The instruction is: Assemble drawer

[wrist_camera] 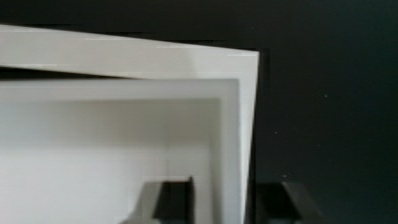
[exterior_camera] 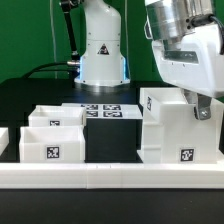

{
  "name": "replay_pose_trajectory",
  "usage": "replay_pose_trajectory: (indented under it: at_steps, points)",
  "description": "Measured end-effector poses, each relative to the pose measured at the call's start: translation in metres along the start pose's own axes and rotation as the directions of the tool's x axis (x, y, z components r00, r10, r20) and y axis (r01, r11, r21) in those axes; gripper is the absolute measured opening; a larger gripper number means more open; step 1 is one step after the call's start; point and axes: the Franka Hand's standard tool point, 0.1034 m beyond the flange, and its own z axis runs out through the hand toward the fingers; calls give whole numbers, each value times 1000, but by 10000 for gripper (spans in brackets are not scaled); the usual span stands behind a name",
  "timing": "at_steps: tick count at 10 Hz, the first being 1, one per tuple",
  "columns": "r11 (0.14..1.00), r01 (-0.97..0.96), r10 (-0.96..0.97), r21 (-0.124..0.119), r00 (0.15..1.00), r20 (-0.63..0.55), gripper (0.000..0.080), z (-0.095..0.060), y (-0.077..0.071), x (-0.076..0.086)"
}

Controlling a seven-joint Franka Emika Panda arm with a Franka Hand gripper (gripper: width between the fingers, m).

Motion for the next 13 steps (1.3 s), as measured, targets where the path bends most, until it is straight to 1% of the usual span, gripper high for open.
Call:
replay_pose_trajectory:
  at_steps: [1, 2, 3, 4, 5, 6, 7, 8, 9, 11, 12, 13]
  points:
    - [1000, 2, -2, 0, 1000, 0, 293, 0, 0, 0]
    - [1000, 4, -4, 0, 1000, 0, 475, 0, 0, 0]
    - [999, 45, -45, 1, 999, 0, 590, -3, 0, 0]
    - [994, 110, -110, 0, 994, -1, 590, -11, 5, -1]
    - [988, 155, -155, -4, 988, 1, 637, -20, 10, -1]
    - [974, 224, -224, -12, 975, 7, 646, -34, 14, -1]
    - [952, 306, -306, -11, 952, 8, 646, -44, 16, 2]
    - [942, 336, -336, -10, 942, 8, 646, -48, 17, 4]
    - [942, 334, -334, -14, 942, 10, 648, -45, 18, 2]
    - [941, 339, -338, -15, 941, 11, 648, -44, 18, 2]
    - [896, 443, -443, -36, 896, 10, 648, -46, 22, 7]
    - [821, 566, -567, -74, 824, 9, 648, -53, 28, 20]
